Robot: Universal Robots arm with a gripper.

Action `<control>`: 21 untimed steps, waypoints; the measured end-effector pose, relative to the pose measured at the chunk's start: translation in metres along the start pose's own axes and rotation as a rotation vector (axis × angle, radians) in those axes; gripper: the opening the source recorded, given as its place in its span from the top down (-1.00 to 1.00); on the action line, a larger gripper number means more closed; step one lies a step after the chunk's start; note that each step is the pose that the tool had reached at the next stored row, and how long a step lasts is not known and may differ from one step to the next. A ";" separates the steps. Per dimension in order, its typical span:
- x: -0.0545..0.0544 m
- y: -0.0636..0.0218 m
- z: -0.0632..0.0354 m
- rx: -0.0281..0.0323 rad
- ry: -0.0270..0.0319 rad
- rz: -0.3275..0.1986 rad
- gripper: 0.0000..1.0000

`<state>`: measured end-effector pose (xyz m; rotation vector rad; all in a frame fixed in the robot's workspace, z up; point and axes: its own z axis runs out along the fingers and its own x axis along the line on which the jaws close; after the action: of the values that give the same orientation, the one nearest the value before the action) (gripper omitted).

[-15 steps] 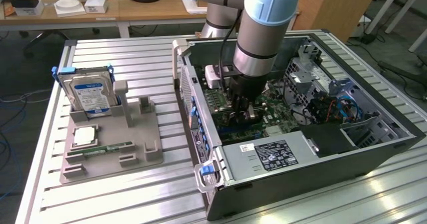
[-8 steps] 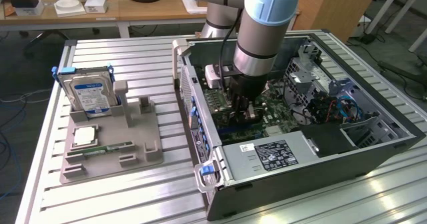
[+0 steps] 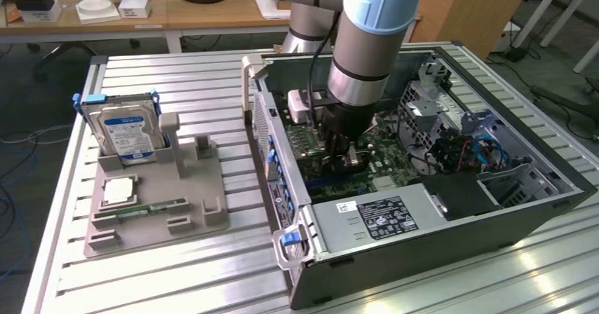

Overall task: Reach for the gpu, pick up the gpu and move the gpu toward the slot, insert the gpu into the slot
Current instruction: 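Insert the gpu into the slot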

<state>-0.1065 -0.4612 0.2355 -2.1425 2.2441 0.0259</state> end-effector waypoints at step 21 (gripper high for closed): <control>0.000 0.0002 -0.0014 0.0004 -0.0008 0.000 0.45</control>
<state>-0.1067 -0.4615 0.2368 -2.1420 2.2434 0.0264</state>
